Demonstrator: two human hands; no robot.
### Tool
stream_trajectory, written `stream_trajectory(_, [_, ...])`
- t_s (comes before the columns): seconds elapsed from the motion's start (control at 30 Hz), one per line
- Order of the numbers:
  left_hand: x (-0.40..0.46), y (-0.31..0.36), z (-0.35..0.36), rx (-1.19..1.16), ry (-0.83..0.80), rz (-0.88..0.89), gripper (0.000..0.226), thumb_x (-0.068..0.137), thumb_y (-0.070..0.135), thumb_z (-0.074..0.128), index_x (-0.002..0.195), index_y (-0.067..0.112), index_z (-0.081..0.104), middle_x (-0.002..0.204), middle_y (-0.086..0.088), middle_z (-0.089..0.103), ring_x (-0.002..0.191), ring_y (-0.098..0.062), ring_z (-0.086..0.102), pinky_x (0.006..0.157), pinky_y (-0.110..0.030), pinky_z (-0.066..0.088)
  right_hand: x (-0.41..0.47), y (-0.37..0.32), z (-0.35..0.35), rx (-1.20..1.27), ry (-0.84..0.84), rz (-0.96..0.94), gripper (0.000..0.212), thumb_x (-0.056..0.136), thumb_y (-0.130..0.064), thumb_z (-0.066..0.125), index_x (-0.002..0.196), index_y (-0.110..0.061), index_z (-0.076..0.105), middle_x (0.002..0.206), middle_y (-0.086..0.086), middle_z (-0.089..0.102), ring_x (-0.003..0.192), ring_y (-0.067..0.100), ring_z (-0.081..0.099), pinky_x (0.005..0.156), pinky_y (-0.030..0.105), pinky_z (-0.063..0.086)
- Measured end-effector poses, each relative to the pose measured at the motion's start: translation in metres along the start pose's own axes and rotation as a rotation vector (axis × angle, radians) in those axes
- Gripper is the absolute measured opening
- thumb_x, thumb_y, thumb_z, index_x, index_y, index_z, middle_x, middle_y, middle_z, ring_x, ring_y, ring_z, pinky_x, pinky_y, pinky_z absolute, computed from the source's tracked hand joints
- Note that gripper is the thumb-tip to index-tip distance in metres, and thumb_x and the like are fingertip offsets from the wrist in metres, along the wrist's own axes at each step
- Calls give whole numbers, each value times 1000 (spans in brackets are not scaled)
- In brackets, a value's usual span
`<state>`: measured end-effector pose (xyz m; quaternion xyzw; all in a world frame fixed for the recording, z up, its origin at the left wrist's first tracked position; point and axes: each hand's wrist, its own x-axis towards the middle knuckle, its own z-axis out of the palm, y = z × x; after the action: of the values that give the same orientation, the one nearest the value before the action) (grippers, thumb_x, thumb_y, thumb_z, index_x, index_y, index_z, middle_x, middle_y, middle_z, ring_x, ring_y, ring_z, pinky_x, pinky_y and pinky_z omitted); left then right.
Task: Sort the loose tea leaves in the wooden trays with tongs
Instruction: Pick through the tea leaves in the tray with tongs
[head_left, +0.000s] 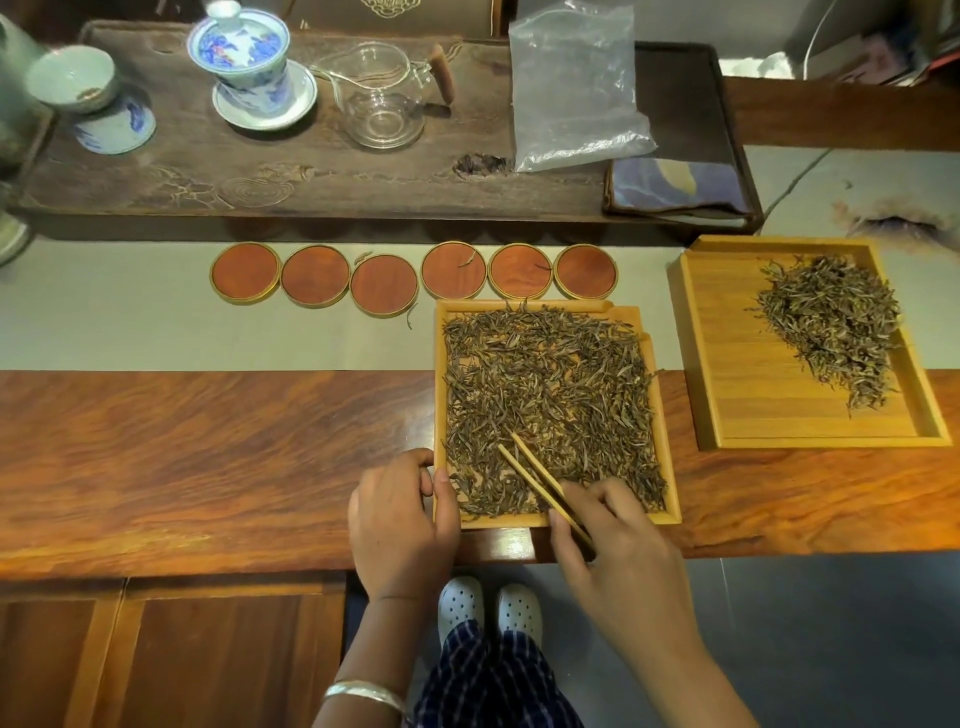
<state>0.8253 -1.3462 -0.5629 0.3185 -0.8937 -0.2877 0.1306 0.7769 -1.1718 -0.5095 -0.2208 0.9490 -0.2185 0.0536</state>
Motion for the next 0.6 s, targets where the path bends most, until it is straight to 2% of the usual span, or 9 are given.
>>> stream_trajectory(0.13, [0,-3,1,-7,2,14,15,83,30,52,78,34,38,62,18,37,67,-8,34,67,-28,27,9,2,-1,27,74,6,22,91,-26,59,104,-11,70,88,-4,55,59,6,52,44,13,38])
stream_trajectory(0.27, [-1,-4,2,-12,18,52,18,84,30,50,79,35,34,63,20,34,68,-8,31,67,-28,26,26,0,1,22,79,29,24,86,-23,65,105,-9,70,88,1,57,59,14,57,42,23,46])
stream_trajectory(0.37, [-2,-6,1,-5,43,91,21,85,28,52,79,35,33,64,22,30,68,-9,30,66,-28,27,32,-6,4,13,52,13,25,86,-22,66,106,-7,69,88,4,57,56,18,58,41,27,47])
stream_trajectory(0.53, [-3,-7,2,-2,43,96,18,86,28,51,79,34,35,65,23,29,68,-10,33,65,-29,29,28,6,-4,14,110,22,24,87,-23,65,107,-11,68,90,1,56,62,15,57,46,20,38])
stream_trajectory(0.6, [-4,-7,1,-8,49,110,12,86,31,48,78,31,39,65,24,29,68,-10,33,65,-29,29,24,11,-7,-10,80,43,24,87,-24,65,108,-12,68,90,0,55,63,14,57,46,19,37])
